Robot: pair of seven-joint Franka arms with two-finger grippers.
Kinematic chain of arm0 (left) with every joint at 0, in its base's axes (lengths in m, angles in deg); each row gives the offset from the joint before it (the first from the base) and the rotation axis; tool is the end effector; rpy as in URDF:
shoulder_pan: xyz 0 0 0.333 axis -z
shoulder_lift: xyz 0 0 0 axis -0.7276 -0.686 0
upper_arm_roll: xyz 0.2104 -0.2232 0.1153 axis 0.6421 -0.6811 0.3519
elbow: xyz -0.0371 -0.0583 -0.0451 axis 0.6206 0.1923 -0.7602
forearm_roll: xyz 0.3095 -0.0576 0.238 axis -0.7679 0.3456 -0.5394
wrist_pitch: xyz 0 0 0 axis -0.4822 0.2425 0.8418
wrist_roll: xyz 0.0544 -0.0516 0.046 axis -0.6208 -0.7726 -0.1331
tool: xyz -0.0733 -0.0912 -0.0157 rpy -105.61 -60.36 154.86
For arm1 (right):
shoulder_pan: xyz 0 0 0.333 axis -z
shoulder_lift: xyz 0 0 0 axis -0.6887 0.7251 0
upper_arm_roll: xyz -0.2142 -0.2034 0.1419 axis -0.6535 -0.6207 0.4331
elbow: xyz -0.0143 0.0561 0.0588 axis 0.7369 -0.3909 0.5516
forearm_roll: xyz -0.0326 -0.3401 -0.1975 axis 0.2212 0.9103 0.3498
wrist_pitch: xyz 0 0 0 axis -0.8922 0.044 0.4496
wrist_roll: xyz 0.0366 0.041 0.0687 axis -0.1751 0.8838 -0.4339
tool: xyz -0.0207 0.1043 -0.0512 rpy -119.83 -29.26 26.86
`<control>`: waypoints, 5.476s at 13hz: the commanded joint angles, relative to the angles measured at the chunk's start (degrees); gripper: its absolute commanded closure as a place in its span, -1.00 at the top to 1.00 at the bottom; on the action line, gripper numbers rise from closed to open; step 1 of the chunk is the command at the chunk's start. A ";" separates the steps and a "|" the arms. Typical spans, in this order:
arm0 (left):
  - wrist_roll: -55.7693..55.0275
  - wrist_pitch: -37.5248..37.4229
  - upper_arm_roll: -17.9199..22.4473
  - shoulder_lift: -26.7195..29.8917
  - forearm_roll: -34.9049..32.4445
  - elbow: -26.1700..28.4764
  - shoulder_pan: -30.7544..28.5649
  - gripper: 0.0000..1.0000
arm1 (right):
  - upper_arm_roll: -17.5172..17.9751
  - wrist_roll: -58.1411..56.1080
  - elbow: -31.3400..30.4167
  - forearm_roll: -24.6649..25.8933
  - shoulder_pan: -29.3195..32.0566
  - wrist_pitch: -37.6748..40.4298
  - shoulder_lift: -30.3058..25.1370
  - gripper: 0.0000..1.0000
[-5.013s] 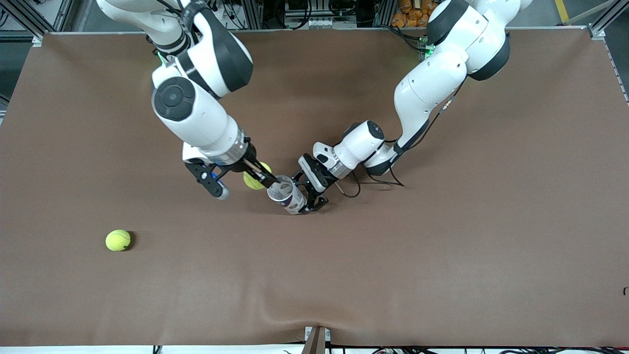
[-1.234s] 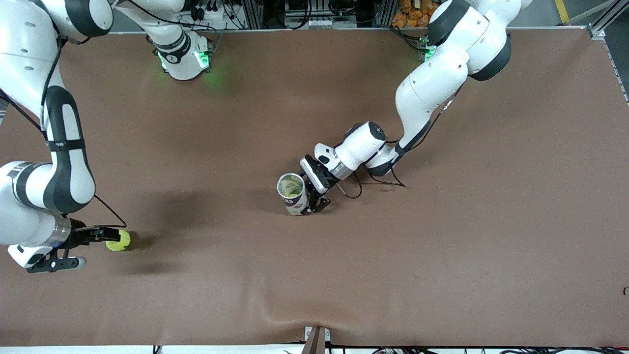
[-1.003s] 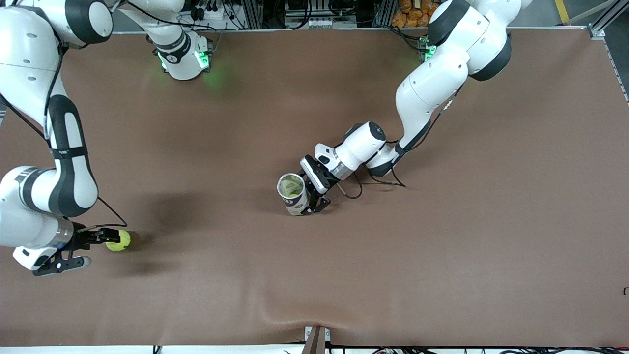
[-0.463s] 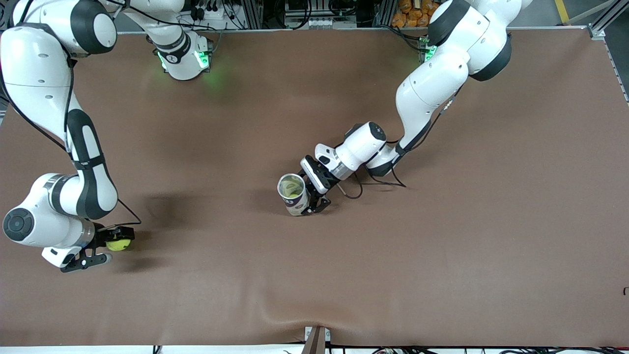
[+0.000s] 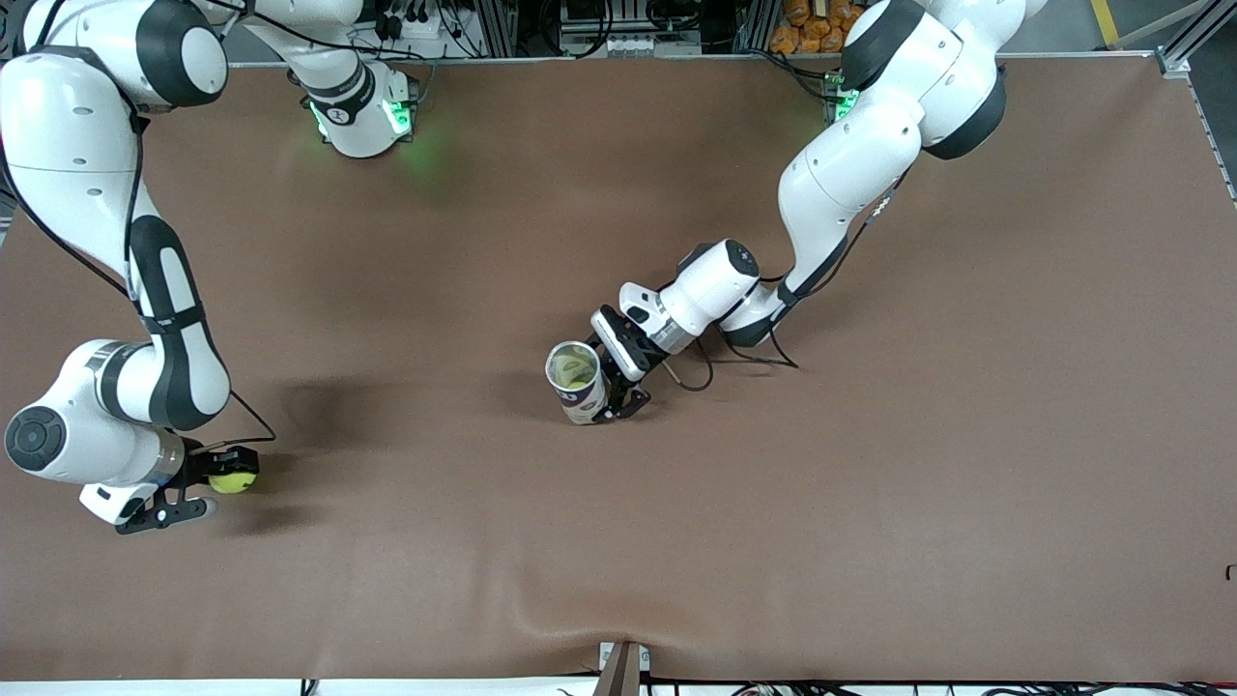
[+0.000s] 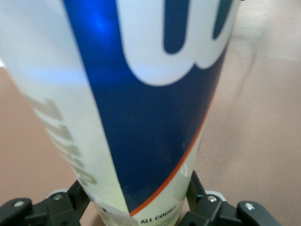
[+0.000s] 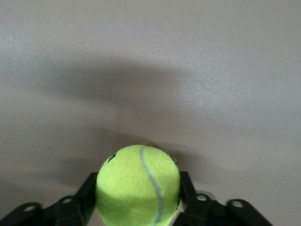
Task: Insert tennis ball vertically with right arm
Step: 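Close the right gripper on the second ball and lift it, then carry the second ball with the right gripper over the can's mouth, then open the right gripper to drop the ball into the can, then withdraw the right gripper while the left gripper releases the upright can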
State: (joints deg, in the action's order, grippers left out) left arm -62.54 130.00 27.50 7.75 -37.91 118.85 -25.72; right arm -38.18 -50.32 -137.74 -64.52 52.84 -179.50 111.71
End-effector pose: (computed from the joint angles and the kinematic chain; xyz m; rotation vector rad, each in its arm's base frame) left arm 0.5216 -0.4934 0.1365 2.1226 -1.2296 1.1302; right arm 0.7228 -0.1233 0.1947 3.1187 0.3727 -0.0475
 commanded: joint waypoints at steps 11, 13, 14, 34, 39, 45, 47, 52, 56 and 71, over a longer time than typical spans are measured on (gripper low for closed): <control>-0.60 -0.01 -0.26 0.30 -3.66 1.07 -1.81 0.67 | 4.76 36.95 1.78 -2.41 -13.51 28.51 -21.79 0.00; -0.60 -0.01 -0.26 0.30 -3.66 1.15 -1.81 0.67 | 4.76 46.00 1.69 -5.92 -17.20 28.51 -22.59 0.00; -0.60 -0.01 -0.26 0.30 -3.66 1.24 -1.81 0.67 | 4.76 51.09 1.69 -7.85 -19.22 28.33 -22.76 0.00; -0.69 -0.01 -0.34 0.39 -5.68 1.42 -2.68 0.68 | 4.40 91.49 2.30 -4.01 -42.01 11.38 -16.18 0.01; -0.78 -0.01 -0.34 0.30 -5.68 1.42 -2.60 0.69 | 4.40 93.25 2.21 -3.92 -42.79 6.10 -14.42 0.17; -0.78 -0.01 -0.34 0.30 -5.68 1.33 -2.60 0.68 | 4.40 93.16 2.21 -3.83 -42.80 6.10 -14.59 1.00; -0.78 -0.01 -0.34 0.39 -5.68 1.33 -2.68 0.68 | 4.40 92.90 2.21 -3.92 -42.27 6.27 -15.03 1.00; -0.78 -0.01 -0.34 0.39 -5.68 1.33 -2.68 0.68 | 3.88 84.59 2.04 -3.92 -37.36 10.82 -18.45 1.00; -0.78 -0.01 -0.34 0.39 -5.68 1.33 -2.68 0.69 | 3.97 68.50 1.86 -4.09 -29.46 21.10 -22.06 1.00; -4.47 -7.21 0.27 10.14 -5.86 11.34 -6.63 1.00 | 3.88 29.26 -20.00 -4.09 -11.77 24.38 -40.15 1.00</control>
State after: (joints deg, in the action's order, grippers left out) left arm -64.80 125.11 27.25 13.06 -42.45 124.89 -30.33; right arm -35.32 -19.54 -150.03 -68.89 39.51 -153.92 78.72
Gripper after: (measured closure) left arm 0.000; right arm 0.000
